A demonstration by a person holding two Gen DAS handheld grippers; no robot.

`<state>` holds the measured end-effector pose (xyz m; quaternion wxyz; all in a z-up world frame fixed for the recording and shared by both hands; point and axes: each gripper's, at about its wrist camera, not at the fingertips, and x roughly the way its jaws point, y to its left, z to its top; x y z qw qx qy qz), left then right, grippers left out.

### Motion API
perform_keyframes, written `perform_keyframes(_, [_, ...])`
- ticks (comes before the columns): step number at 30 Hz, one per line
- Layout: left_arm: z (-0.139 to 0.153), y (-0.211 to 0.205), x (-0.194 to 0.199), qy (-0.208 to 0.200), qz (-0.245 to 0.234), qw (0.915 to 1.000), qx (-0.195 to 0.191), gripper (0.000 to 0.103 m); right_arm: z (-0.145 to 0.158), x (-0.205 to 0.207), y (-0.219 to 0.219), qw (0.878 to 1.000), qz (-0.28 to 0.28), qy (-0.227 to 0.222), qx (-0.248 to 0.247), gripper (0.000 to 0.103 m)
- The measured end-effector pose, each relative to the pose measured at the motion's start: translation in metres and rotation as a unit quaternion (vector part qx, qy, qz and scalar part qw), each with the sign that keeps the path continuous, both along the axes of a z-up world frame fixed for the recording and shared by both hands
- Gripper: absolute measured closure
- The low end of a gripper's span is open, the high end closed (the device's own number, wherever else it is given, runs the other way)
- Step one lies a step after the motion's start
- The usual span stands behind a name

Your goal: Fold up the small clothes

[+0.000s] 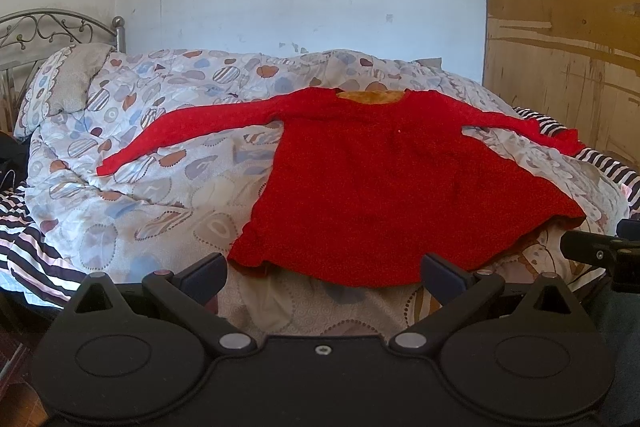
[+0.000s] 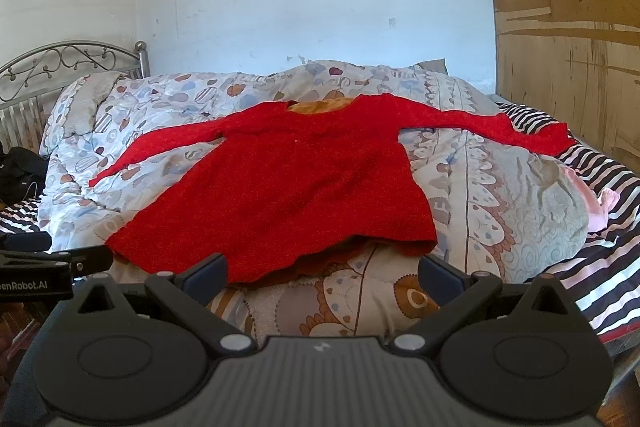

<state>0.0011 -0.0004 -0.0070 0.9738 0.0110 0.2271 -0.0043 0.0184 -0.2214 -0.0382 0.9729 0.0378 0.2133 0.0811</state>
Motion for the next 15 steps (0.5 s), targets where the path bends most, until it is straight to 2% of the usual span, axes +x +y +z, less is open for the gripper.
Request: perform_keyframes(15, [-0.014, 0.006, 0.006, 0.009, 0.001, 1.0, 0.004, 0.001, -0.005, 0.007, 0.002, 1.0, -0.003, 0.007, -0.001, 0.0])
